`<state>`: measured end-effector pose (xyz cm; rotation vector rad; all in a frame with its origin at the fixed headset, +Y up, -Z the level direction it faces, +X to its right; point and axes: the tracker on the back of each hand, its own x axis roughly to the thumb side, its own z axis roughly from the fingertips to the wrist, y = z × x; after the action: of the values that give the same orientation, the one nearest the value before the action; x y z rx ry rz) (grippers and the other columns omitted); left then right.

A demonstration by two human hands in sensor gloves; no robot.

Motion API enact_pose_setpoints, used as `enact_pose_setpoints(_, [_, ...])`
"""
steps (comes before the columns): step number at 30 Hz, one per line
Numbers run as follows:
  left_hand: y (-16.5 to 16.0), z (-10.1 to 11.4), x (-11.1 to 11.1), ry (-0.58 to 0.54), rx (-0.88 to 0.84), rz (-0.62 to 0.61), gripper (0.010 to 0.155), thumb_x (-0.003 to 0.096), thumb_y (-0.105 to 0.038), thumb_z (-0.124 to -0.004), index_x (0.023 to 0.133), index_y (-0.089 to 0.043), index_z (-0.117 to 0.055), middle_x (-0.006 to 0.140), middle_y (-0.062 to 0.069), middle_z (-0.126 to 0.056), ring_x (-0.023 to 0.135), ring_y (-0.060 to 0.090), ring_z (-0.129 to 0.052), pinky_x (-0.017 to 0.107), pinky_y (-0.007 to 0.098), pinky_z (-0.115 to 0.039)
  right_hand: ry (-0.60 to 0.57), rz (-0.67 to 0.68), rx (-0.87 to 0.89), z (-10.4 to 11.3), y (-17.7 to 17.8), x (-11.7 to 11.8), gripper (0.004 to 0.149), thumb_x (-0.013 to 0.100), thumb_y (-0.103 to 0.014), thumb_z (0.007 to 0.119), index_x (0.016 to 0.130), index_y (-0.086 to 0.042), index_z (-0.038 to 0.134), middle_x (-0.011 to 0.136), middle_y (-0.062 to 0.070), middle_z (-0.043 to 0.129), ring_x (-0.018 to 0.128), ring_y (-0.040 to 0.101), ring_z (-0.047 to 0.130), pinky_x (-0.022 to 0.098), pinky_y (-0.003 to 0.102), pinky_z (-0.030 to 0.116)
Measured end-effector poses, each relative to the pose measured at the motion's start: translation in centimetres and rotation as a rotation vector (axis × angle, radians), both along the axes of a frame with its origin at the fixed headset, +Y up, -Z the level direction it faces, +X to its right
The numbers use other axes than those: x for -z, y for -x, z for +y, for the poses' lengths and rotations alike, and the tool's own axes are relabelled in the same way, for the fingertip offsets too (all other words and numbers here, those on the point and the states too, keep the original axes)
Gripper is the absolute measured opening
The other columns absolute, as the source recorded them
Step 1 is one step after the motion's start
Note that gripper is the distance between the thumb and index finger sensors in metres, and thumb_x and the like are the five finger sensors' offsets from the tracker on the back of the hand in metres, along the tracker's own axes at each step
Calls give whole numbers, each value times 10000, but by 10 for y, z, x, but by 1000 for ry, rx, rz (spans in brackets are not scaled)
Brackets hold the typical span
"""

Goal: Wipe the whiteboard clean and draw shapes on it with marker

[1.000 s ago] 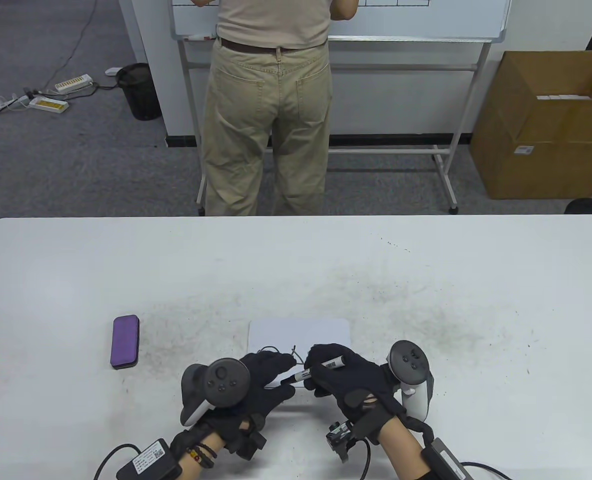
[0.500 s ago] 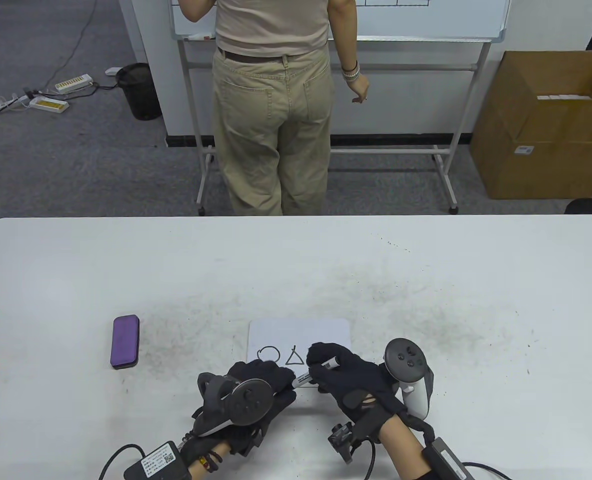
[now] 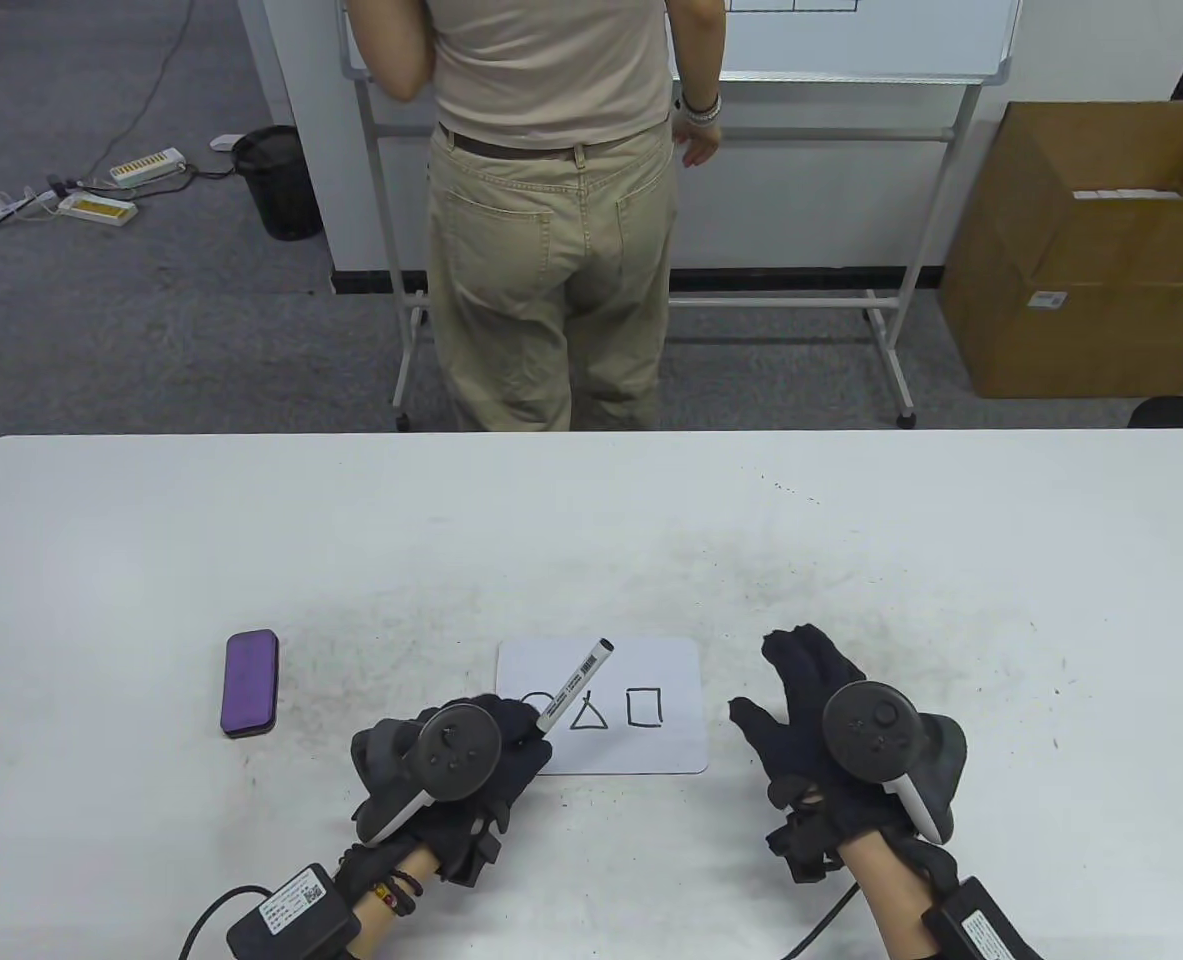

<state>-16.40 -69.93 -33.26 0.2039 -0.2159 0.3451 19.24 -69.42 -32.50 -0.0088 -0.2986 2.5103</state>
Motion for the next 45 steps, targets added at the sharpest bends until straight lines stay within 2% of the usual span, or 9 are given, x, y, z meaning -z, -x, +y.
enact_pose_setpoints(3, [11, -1, 10, 24, 43, 95, 480, 313, -502, -916, 680, -194, -946, 532, 20, -1058, 416, 180, -1064, 387, 426, -896, 65, -19, -20, -9, -8, 4, 813, 359, -552, 852, 1039, -173, 617, 1101, 148, 553, 1000, 465, 654, 682, 569, 640])
enact_pose_setpoints(8, [32, -6, 32, 99, 127, 275, 478, 318, -511, -914, 674, -195, -949, 526, 19, -1059, 413, 180, -1063, 386, 425, -895, 64, -34, -15, -8, -15, 4, 813, 360, -555, 848, 1039, -174, 616, 1099, 147, 560, 1001, 463, 656, 680, 569, 643])
enact_pose_setpoints(15, [56, -17, 90, 250, 311, 531, 472, 324, -515, -908, 675, -202, -949, 541, 16, -1060, 435, 183, -1064, 409, 428, -893, 77, -30, -7, -6, -20, 3, 817, 361, -559, 846, 1042, -175, 611, 1099, 149, 560, 1001, 463, 654, 681, 566, 644])
enact_pose_setpoints(22, [62, -25, 131, 335, 406, 692, 469, 327, -519, -906, 669, -202, -952, 541, 15, -1063, 440, 184, -1066, 417, 428, -894, 100, -45, -6, -9, -25, 5, 821, 359, -558, 850, 1045, -178, 606, 1104, 148, 551, 1005, 463, 649, 681, 568, 641])
enact_pose_setpoints(28, [64, -42, 149, 394, 472, 770, 465, 325, -522, -905, 662, -206, -955, 539, 11, -1064, 440, 179, -1065, 418, 423, -896, 112, -46, -9, -8, -26, 5, 825, 358, -557, 852, 1046, -174, 605, 1101, 144, 557, 1006, 462, 647, 682, 567, 641])
enact_pose_setpoints(32, [68, -55, 155, 438, 505, 780, 462, 321, -528, -897, 643, -204, -958, 507, 17, -1053, 383, 172, -1036, 368, 402, -892, 115, -42, -12, -9, -26, 5, 824, 358, -557, 853, 1045, -176, 605, 1102, 143, 557, 1006, 457, 651, 681, 566, 643])
enact_pose_setpoints(34, [68, -54, 157, 428, 506, 784, 461, 320, -527, -894, 637, -199, -962, 500, 20, -1053, 374, 174, -1035, 362, 403, -891, 119, -39, -15, -9, -25, 6, 823, 358, -555, 855, 1045, -177, 605, 1101, 143, 560, 1006, 458, 651, 680, 566, 644])
enact_pose_setpoints(42, [70, -55, 160, 506, 519, 798, 555, 307, -595, -864, 700, -211, -943, 586, 33, -1043, 457, 204, -1030, 413, 425, -876, 138, -32, -25, -11, -24, 6, 826, 357, -556, 856, 1045, -176, 605, 1100, 141, 564, 1005, 453, 658, 679, 564, 647])
enact_pose_setpoints(45, [72, -50, 158, 511, 521, 786, 615, 311, -616, -841, 776, -219, -906, 688, 40, -1022, 560, 225, -1024, 470, 444, -861, 142, -29, -27, -11, -23, 6, 825, 357, -556, 855, 1045, -176, 606, 1098, 143, 568, 1006, 449, 660, 679, 564, 647])
